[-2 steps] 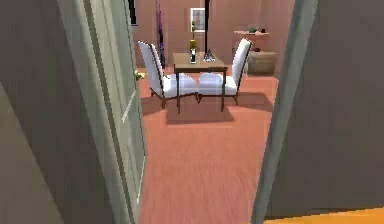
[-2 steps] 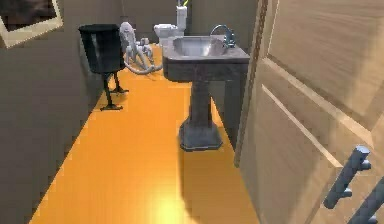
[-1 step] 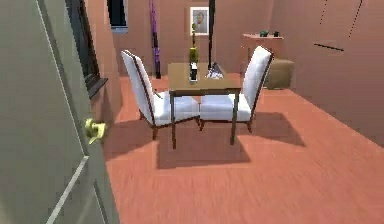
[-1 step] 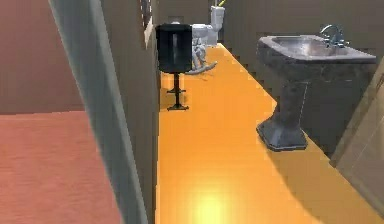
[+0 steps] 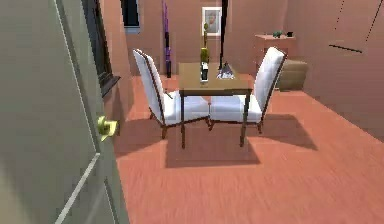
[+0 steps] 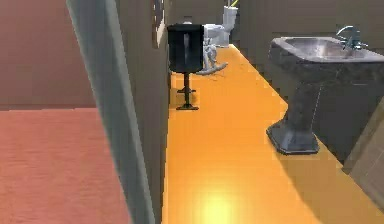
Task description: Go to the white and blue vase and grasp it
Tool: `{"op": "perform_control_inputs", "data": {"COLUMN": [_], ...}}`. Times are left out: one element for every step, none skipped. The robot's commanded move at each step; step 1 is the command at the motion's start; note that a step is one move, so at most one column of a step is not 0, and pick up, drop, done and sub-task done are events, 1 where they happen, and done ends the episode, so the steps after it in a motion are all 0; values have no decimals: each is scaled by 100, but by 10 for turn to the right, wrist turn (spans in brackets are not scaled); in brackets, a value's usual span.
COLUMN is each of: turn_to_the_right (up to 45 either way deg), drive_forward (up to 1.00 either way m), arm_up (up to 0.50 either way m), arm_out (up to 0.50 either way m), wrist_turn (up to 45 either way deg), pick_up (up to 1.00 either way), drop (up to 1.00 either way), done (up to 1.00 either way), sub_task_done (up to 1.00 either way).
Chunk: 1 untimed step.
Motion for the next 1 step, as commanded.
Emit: {"op": "perform_control_inputs", "data": {"turn_to_the_right": [0], "drive_forward": [100], "arm_up": [0], "arm_out": [0], "wrist_turn": [0], "pick_up": [0], "drop": [0], "done": [0], "sub_task_done": [0]}}
